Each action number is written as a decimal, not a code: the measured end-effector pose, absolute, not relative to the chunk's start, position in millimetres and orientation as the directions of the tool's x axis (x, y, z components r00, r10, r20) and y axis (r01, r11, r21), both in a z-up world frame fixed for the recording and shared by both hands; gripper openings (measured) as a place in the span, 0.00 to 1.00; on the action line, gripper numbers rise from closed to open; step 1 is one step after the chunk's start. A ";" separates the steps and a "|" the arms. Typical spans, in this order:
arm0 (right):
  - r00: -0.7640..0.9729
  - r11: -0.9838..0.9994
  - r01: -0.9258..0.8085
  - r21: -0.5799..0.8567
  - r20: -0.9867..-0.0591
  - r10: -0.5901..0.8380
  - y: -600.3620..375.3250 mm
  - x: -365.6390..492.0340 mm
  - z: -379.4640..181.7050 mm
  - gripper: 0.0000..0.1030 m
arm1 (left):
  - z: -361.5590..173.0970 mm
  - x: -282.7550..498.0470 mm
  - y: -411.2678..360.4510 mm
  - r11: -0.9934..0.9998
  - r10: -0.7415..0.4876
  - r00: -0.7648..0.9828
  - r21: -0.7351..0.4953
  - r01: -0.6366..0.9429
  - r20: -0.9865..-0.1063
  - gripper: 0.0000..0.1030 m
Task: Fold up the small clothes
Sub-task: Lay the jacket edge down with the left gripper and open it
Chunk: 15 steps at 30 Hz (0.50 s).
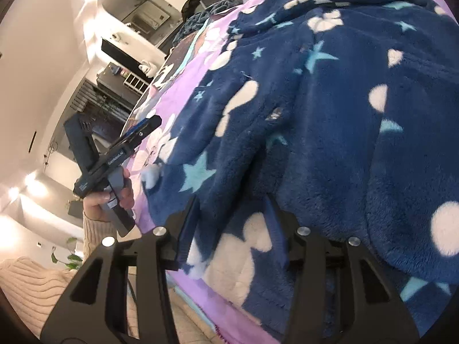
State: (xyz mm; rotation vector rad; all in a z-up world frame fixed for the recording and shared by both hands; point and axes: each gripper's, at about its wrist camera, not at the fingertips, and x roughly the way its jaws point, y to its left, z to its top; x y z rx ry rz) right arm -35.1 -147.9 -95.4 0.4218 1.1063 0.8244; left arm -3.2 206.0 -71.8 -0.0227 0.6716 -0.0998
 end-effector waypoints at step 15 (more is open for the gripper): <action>0.111 0.600 -0.398 0.694 -0.613 0.782 -111.1 -31.2 -98.9 0.13 | -100.0 -80.8 192.4 0.947 -0.187 0.676 0.053 0.317 -0.713 0.84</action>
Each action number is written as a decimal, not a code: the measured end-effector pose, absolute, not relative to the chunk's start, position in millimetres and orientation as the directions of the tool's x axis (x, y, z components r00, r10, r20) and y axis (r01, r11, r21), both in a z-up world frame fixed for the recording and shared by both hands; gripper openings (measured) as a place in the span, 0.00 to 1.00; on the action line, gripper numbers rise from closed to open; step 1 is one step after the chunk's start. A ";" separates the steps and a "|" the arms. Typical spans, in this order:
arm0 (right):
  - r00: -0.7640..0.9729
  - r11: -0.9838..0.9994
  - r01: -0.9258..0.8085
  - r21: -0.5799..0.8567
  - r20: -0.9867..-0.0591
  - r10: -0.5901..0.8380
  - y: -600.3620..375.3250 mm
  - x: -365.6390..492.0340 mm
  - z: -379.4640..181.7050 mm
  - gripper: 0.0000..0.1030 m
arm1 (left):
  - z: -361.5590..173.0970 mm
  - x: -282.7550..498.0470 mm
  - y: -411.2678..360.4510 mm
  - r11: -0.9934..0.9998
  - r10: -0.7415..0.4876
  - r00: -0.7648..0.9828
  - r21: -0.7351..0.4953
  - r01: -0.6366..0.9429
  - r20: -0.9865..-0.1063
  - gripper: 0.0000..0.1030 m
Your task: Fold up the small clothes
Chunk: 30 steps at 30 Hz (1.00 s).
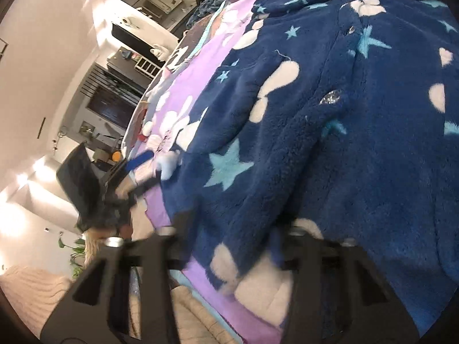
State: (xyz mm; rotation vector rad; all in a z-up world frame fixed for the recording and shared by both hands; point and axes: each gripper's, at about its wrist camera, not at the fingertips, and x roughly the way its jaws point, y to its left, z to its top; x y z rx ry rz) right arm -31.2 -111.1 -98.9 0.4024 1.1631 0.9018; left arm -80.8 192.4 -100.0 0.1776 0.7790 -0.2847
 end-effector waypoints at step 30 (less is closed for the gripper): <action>0.504 0.812 0.085 0.577 -0.728 0.465 -344.5 -91.7 -58.1 0.44 | -91.6 -78.2 228.4 0.915 -0.404 0.663 -0.264 0.306 -0.631 0.80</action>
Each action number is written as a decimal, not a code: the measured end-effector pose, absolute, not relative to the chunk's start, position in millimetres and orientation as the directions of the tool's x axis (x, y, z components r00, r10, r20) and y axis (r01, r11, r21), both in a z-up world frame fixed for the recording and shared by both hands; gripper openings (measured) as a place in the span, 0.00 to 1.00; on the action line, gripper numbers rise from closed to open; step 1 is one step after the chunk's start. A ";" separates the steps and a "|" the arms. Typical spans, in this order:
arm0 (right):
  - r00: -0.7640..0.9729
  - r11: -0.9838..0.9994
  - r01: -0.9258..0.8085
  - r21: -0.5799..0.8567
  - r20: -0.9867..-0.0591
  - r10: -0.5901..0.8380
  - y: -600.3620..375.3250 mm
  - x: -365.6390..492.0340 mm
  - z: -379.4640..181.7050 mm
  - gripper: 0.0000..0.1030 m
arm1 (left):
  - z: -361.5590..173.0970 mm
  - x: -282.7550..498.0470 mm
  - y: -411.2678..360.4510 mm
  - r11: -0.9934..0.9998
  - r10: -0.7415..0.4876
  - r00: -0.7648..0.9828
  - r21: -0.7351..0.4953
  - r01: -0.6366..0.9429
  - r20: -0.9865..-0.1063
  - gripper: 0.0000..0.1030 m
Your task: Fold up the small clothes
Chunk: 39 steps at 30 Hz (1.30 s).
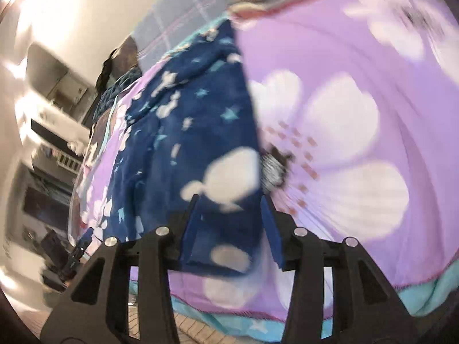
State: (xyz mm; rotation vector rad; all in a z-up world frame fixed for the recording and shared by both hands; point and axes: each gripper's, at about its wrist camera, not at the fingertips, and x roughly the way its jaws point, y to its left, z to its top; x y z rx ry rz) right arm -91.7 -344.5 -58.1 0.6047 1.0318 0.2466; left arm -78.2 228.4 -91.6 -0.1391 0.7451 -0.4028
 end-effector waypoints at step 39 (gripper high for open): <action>0.686 0.508 -0.459 0.729 -0.073 0.724 -350.5 -160.9 88.1 0.09 | 83.4 -124.3 174.3 0.802 -0.589 0.773 -0.288 0.523 -0.236 0.11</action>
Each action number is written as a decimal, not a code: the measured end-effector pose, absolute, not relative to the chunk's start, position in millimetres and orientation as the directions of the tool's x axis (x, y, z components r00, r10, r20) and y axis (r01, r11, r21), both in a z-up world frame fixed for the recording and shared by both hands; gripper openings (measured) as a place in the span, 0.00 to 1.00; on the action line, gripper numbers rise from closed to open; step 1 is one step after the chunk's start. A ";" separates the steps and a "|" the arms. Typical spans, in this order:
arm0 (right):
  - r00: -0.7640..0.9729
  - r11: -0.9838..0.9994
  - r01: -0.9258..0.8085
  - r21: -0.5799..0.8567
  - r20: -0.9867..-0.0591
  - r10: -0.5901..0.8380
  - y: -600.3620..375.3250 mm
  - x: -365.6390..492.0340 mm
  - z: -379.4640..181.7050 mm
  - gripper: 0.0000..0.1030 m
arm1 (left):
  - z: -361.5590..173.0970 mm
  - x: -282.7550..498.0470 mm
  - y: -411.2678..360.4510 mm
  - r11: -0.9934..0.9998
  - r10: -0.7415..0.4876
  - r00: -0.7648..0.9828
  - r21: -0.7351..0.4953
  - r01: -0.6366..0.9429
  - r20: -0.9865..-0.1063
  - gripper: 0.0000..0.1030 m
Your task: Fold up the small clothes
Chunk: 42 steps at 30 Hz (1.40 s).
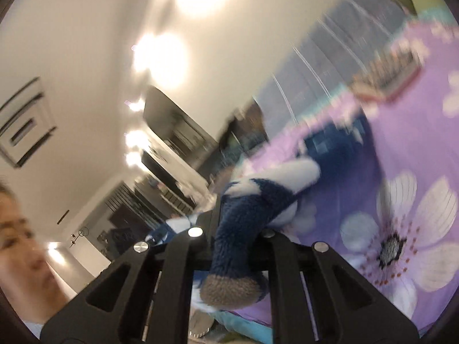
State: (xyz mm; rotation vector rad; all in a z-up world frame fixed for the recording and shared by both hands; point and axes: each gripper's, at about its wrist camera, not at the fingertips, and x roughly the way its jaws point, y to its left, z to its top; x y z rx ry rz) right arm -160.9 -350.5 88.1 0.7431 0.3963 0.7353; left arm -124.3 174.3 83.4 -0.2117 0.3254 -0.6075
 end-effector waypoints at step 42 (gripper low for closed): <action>0.679 0.766 0.026 0.642 -0.574 0.458 -349.5 185.5 -91.7 0.13 | -94.8 232.3 149.9 0.949 -0.302 0.682 -0.279 0.148 -0.666 0.17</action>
